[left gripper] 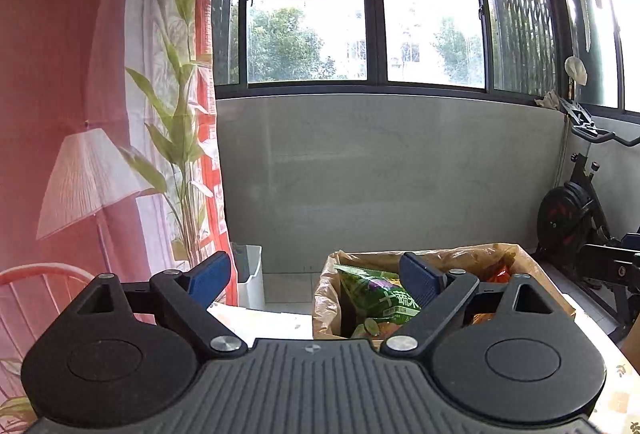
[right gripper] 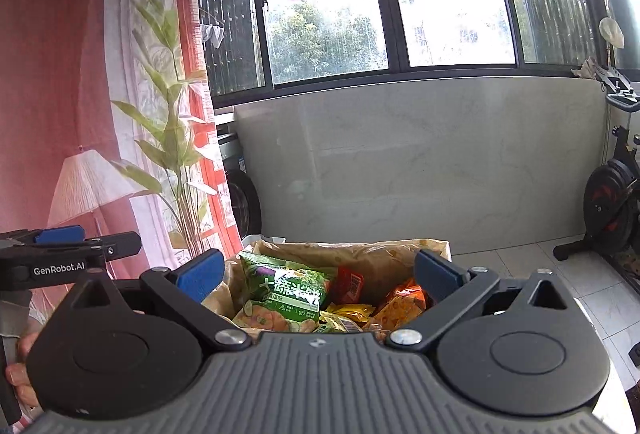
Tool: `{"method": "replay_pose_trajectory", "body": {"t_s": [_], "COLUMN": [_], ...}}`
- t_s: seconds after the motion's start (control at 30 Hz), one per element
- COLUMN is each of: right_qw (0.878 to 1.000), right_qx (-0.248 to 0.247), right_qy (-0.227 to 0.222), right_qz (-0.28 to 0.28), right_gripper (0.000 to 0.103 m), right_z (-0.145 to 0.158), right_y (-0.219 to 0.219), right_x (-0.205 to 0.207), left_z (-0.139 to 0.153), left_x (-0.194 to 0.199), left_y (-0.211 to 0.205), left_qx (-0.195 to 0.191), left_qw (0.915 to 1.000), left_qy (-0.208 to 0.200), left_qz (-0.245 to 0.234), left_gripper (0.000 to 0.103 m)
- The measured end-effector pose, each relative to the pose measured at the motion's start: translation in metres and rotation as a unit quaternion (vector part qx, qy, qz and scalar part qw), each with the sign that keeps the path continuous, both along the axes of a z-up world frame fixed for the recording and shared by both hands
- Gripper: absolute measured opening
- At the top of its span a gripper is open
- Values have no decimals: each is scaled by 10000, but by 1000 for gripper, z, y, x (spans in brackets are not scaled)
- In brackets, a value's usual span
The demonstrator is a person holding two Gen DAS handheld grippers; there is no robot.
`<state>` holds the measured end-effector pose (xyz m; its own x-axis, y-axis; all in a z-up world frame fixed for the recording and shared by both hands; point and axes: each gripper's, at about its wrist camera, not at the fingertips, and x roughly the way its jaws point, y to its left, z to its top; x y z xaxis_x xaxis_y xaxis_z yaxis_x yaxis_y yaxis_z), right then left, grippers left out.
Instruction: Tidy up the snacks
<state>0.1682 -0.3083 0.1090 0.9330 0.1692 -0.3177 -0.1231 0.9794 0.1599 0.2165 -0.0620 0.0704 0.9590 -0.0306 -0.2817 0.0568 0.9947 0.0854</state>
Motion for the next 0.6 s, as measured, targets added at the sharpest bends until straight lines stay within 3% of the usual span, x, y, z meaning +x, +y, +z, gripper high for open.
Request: {"method": "replay_pose_trajectory", "body": {"t_s": [0.13,0.33,0.6], "right_qw": [9999,9998,9997], "right_qx": [-50,-112,-99], "right_qy": [64,26,21], "right_qz": [-138,-187,-222], "right_gripper": [103,103,103], "right_z": [4,6,6], "right_y": [-2,-2,-3], "right_x": [-9,-15,-17], "left_z": [3,5,3], "left_x": [-9,-13,-13], "left_y": [7,2,4], "left_qx": [-199,-23,-71], "left_qw": [9998,10000,10000], "left_qy": [13,-68,-25], "left_qz": [-31,37,-7], "left_gripper": [92,92,92]}}
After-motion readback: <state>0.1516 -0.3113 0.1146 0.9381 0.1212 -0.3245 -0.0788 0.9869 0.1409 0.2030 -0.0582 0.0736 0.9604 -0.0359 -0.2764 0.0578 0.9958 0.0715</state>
